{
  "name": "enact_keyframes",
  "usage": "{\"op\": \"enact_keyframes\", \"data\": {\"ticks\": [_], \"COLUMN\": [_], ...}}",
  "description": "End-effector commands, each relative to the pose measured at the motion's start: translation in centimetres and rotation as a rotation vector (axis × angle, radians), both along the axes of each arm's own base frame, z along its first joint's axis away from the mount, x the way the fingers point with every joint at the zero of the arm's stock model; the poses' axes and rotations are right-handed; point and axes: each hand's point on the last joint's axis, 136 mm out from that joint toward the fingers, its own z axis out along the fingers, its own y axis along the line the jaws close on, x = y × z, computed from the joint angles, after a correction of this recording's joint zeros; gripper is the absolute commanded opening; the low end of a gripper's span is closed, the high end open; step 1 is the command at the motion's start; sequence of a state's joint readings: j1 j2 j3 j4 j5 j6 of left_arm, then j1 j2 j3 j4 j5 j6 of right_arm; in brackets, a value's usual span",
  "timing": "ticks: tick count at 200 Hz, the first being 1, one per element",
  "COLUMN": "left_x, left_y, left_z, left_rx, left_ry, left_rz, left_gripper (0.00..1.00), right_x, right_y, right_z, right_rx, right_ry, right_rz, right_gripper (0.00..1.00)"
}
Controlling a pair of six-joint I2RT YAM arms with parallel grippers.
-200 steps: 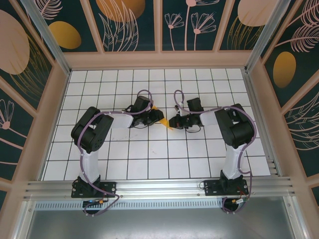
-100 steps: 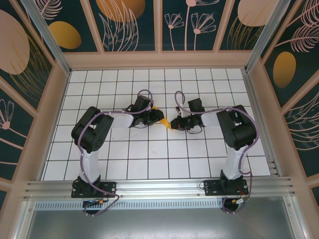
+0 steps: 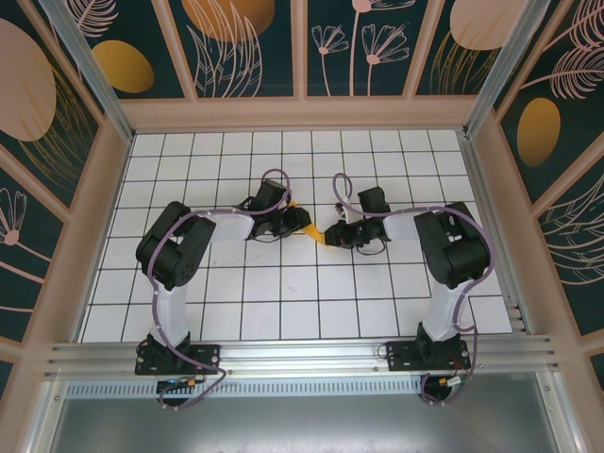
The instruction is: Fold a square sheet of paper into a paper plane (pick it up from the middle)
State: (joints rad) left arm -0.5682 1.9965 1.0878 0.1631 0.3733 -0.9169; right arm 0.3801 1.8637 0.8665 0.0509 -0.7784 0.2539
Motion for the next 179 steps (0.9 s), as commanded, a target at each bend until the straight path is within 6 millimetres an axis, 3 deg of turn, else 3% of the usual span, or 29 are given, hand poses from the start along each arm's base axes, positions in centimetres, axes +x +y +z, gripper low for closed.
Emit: {"op": "enact_keyframes", "data": {"ticks": [1,19,54,90,109,143,179], "left_x": [-0.3,-0.2,-0.2,-0.2,-0.1,-0.2,-0.1], "left_y": [2.5,2.4,2.5,2.6,2.5,2.5,2.5], "left_z": [-3.7,-3.6,-3.7,-3.8,-3.8,-3.8,-3.7], "left_rx": [0.142,0.144,0.151,0.156,0.157,0.157,0.156], "left_ry": [0.055,0.056,0.056,0.059,0.058,0.059,0.056], "left_rz": [0.040,0.040,0.039,0.041,0.040,0.038,0.035], "left_gripper": [0.37,0.37,0.36,0.37,0.36,0.37,0.36], "right_x": [-0.9,-0.8,-0.5,-0.5,0.1,1.8,2.0], "right_y": [-1.0,-1.1,-1.7,-2.1,-1.7,-0.8,1.5], "right_z": [-0.5,-0.8,-1.6,-2.3,-1.0,3.9,5.4], "right_rx": [-0.043,-0.059,-0.109,-0.148,-0.123,-0.074,-0.060], "right_ry": [0.003,0.004,0.010,0.019,-0.009,-0.124,-0.152], "right_rz": [0.007,0.004,-0.015,-0.029,-0.036,-0.074,-0.032], "right_gripper": [0.16,0.14,0.00,0.00,0.04,0.15,0.16]}}
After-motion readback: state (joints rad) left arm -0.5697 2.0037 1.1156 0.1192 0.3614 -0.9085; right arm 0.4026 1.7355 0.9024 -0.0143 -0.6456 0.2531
